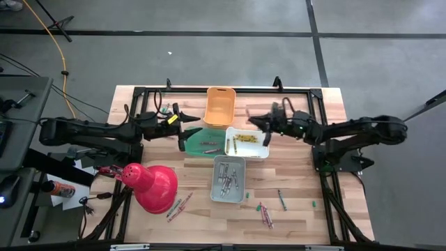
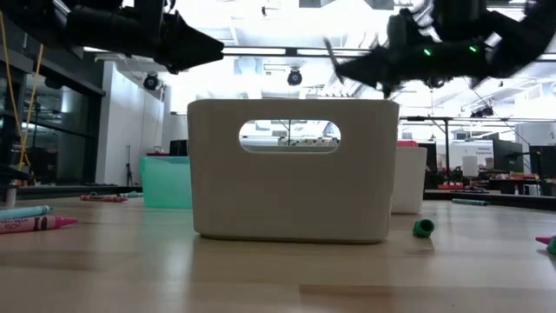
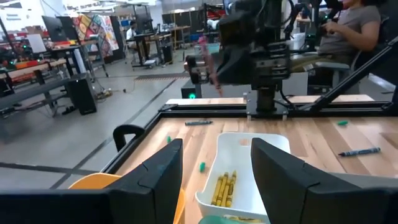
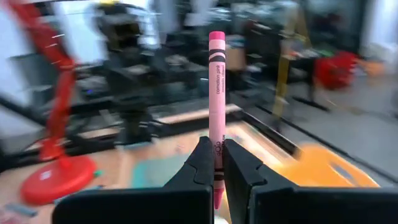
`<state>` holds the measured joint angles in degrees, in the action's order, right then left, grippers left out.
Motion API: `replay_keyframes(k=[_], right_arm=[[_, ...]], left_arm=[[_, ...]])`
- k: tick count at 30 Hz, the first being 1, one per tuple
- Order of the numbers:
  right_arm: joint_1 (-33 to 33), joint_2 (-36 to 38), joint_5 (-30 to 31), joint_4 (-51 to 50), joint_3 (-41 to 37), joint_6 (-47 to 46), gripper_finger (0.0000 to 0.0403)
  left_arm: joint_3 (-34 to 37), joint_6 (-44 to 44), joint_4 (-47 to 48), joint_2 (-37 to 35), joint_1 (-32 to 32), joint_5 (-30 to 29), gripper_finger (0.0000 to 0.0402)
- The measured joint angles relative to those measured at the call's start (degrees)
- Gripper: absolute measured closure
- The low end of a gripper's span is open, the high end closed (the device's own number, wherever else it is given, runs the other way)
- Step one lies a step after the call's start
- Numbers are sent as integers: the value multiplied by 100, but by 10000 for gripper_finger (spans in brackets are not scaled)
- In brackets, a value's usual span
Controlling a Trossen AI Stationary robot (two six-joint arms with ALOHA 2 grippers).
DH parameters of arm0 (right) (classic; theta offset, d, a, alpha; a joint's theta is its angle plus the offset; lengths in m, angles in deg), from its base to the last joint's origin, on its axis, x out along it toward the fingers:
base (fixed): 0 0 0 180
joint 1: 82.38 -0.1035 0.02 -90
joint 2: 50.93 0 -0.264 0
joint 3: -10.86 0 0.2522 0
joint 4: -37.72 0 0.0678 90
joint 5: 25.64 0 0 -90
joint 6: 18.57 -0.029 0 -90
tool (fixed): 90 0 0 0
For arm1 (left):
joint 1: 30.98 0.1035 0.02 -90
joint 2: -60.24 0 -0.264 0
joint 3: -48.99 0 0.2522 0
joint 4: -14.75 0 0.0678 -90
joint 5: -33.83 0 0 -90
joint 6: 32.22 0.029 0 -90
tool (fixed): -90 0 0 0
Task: Sort crayons
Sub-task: Put the pink crayon into the blue bin
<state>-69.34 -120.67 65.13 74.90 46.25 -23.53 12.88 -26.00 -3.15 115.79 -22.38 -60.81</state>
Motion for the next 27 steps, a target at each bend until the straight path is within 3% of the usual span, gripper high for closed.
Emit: replay_keyframes(k=[8, 27], right_arm=[[-537, -691, -1061, -214, 1227, 1059, 402], [-706, -924, -1081, -221, 1353, 1293, 402]], left_arm=[[0, -4, -251, 269, -1, 13, 225], [0, -50, -250, 240, -7, 15, 225]])
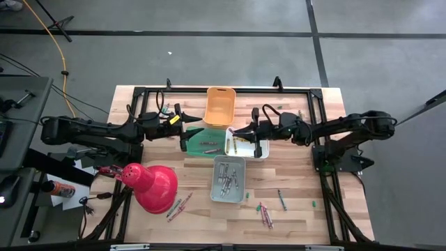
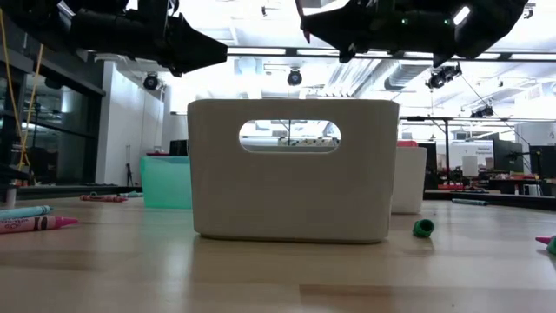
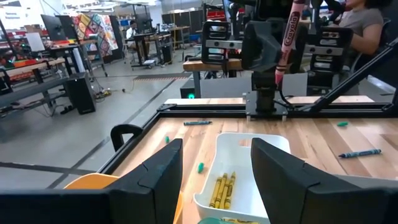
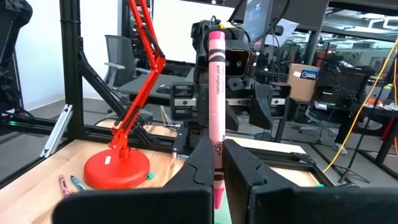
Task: Sort crayons
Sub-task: Put the pink crayon into the blue bin
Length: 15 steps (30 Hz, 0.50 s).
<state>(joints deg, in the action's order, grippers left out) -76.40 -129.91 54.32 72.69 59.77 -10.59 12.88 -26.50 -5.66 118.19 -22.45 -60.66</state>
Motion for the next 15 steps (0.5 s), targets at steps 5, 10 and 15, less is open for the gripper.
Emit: replay_keyframes(k=[5, 10, 15], right_arm=[[2, 0, 2, 0, -4, 2, 402], [2, 0, 4, 0, -4, 2, 402], [2, 0, 7, 0, -6, 2, 402]], left_arm=[[0, 39, 0, 0, 0, 0, 225], [0, 36, 2, 0, 0, 0, 225], [0, 35, 4, 0, 2, 0, 225]])
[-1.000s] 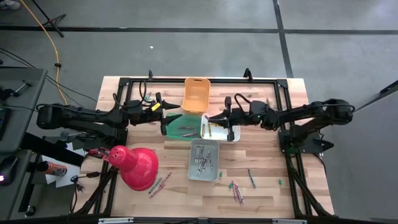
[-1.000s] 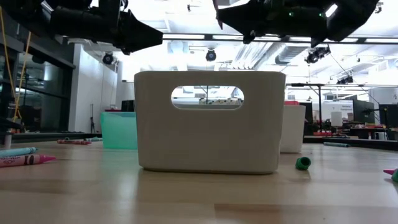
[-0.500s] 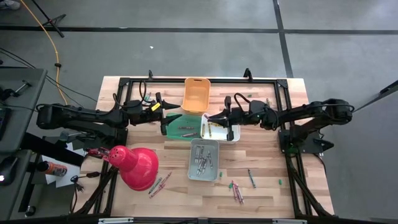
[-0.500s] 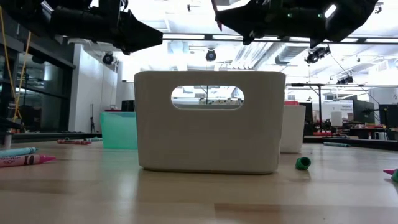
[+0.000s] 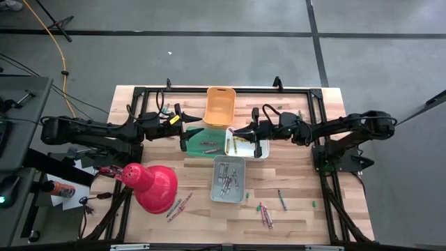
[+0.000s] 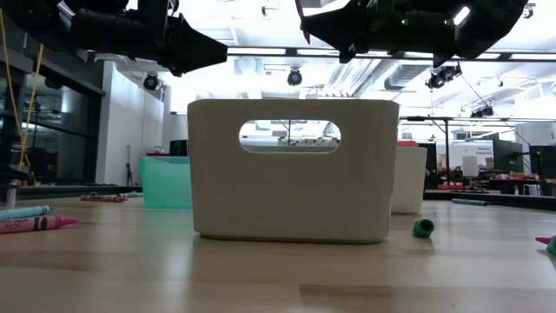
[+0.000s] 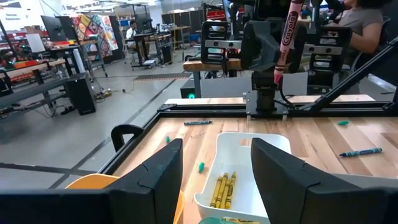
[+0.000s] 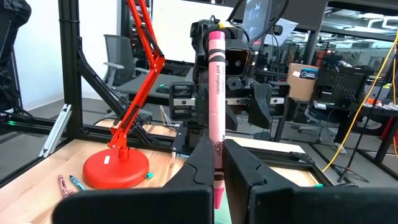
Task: Sort crayons
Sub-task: Put the pink crayon into the blue bin
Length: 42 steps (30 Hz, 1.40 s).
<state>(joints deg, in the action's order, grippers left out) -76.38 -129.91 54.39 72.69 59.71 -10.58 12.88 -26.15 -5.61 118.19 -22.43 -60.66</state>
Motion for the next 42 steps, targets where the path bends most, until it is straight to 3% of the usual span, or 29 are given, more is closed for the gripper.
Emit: replay_keyframes(k=[8, 15, 21, 27, 32, 36, 42], right_arm=[[0, -184, 73, 37, 34, -40, 402], [-7, -1548, 223, -148, 685, 28, 402], [-7, -2438, 222, -1661, 1779, 268, 402], [-7, -2867, 405, -3145, 2765, 260, 402], [-7, -2918, 555, -3383, 2894, 238, 401], [-7, -2916, 573, -3315, 2887, 3, 377], [-133, -2916, 955, -3211, 2885, 62, 295]], left_arm=[[0, 2, 0, 0, 1, 0, 225], [0, 15, -131, 0, 1, -37, 225], [0, 15, -146, -4, 1, -50, 225], [0, 15, 2, -4, 1, -55, 225], [0, 15, 52, -4, 1, -57, 225], [0, 15, 50, -4, 1, -61, 225], [0, 13, 47, -4, 1, -68, 225]])
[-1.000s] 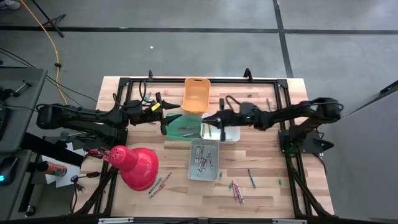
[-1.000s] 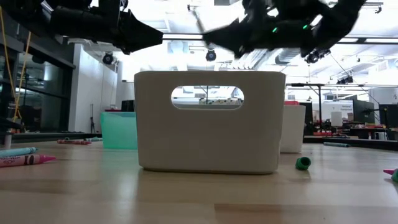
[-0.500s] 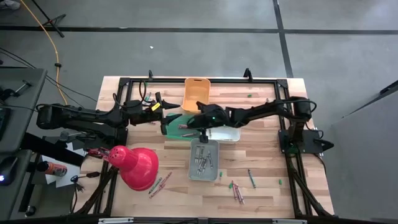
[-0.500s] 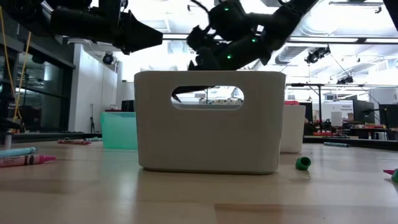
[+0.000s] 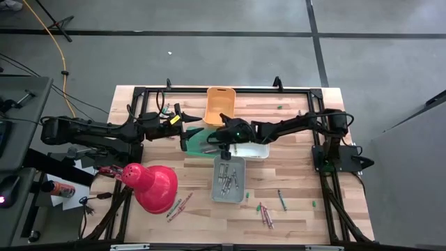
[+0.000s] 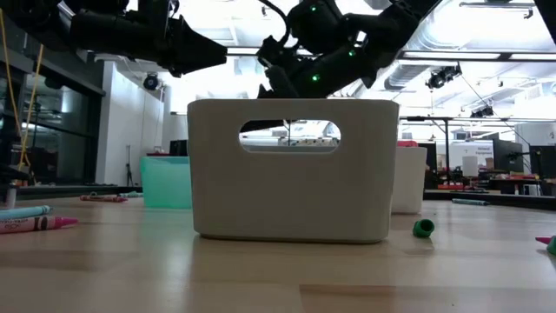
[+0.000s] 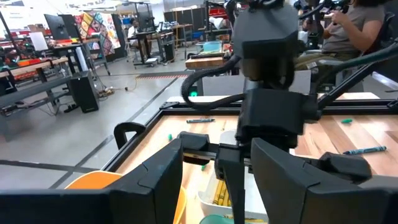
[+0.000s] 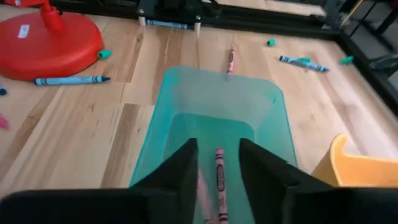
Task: Sort crayons
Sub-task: Put the pink crayon into the blue bin
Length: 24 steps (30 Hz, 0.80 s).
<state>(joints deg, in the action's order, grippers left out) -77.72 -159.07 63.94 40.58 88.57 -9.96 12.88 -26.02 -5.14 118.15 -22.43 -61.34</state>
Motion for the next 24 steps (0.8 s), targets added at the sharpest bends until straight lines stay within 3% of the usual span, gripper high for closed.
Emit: replay_keyframes(k=[6, 15, 19, 24], right_arm=[[-79, 103, 335, -1, -4, 242, 235], [-96, 1367, 1517, -1878, -57, 365, 226], [-214, 2198, 2137, -1699, -740, 405, 226], [-336, 3584, 3458, -1131, -1940, 340, 226]], left_arm=[[0, 0, 28, 0, 0, 0, 225], [0, -94, 592, 0, -3, 1, 225], [0, -293, 654, 0, -105, -5, 225], [-138, -535, 893, 97, -449, -239, 225]])
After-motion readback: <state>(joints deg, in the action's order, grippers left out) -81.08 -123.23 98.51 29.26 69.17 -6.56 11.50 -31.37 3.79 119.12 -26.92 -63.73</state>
